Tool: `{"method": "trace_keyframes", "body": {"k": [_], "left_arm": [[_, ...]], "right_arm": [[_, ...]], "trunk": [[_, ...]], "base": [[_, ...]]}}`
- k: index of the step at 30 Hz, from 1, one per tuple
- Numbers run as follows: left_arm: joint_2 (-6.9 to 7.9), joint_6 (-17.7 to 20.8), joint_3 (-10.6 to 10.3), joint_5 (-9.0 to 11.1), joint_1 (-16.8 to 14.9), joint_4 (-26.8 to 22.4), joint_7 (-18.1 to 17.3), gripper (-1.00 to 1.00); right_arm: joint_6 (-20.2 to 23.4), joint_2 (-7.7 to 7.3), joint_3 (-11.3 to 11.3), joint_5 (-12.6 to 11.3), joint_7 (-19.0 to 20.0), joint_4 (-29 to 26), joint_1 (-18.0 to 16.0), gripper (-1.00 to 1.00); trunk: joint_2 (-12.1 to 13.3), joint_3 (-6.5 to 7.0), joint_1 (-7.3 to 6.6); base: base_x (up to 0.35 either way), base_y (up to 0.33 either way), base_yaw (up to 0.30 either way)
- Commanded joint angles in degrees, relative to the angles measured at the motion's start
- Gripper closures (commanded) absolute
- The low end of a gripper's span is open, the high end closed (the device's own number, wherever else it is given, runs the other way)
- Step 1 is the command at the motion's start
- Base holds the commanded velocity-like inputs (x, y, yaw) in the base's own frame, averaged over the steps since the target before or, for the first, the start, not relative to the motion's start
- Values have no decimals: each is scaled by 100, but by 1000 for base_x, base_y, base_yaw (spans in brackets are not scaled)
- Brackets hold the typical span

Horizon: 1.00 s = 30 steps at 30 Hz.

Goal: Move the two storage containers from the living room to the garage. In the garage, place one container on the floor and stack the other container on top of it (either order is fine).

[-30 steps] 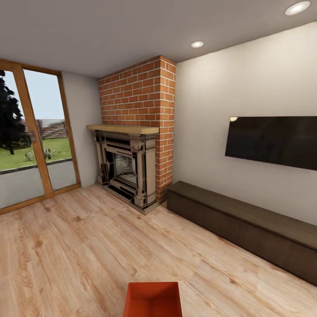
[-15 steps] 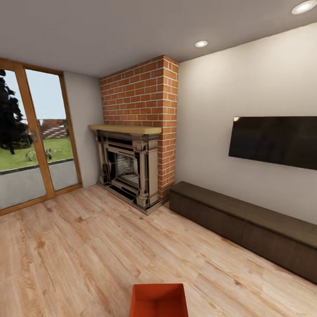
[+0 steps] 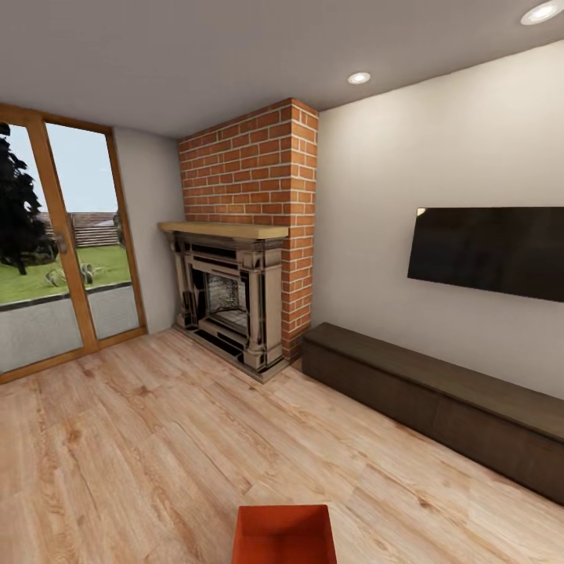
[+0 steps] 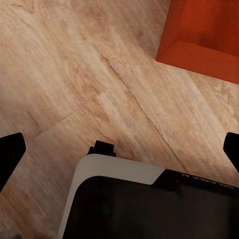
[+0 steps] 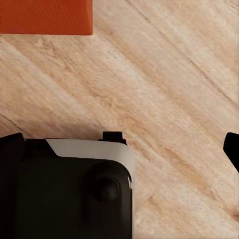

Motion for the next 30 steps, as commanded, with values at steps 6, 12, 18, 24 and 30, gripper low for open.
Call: {"method": "trace_keyframes", "body": {"k": [6, 12, 18, 24, 30], "left_arm": [[0, -12, -49, 46, -4, 2, 7, -100], [6, -9, -49, 51, -4, 2, 7, -100], [1, -12, -49, 44, -4, 2, 7, -100], [2, -14, -49, 45, -4, 2, 7, -100], [9, -13, -50, 50, -4, 2, 7, -100]], "right_arm": [[-25, 4, 48, -35, -4, 15, -6, -100], [-25, -1, 48, -35, -4, 15, -6, -100], [-25, -5, 48, -35, -4, 15, -6, -100], [-25, -5, 48, -35, -4, 15, -6, -100], [-25, -5, 48, -35, -4, 15, -6, -100]], "trunk": [[-6, -8, 1], [-6, -8, 1], [-6, -8, 1], [-6, -8, 1], [-6, -8, 1]], "base": [[0, -33, 0], [0, -121, 0], [0, -13, 0], [5, -1, 0], [163, 0, 0]]}}
